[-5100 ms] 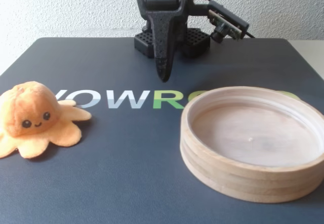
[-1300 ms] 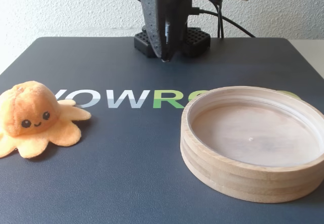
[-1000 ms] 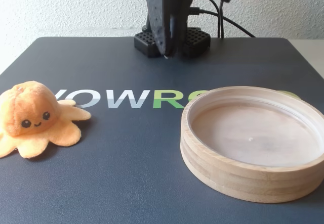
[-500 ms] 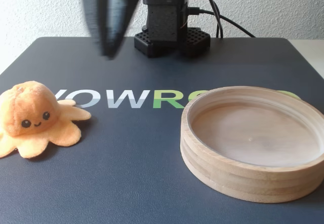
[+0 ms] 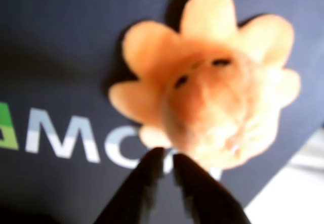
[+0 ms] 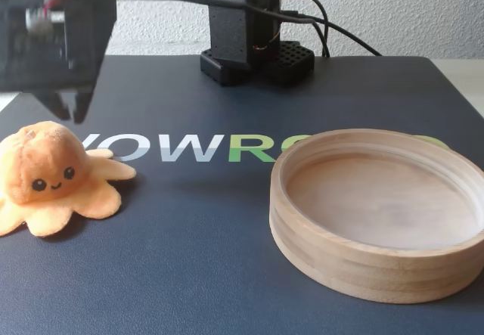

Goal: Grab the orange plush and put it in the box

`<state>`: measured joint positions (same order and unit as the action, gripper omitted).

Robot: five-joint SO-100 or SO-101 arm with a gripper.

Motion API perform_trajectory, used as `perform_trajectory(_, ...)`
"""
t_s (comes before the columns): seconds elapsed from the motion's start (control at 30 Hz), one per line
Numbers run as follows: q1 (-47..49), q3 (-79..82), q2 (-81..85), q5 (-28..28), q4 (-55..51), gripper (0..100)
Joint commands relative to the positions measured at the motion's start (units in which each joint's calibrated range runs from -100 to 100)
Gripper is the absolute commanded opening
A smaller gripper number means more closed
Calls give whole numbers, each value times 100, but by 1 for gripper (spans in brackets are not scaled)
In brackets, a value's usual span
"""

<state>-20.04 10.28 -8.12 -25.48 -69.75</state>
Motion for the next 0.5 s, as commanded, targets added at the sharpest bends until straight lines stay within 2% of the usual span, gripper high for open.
perform_trajectory(0.0,-151,-321,-107,-41,-59,7)
perform_trajectory(0.3,-84,-330,-140,-46,-59,49)
perform_trajectory(0.47,6,-330,-166,-120,54,62)
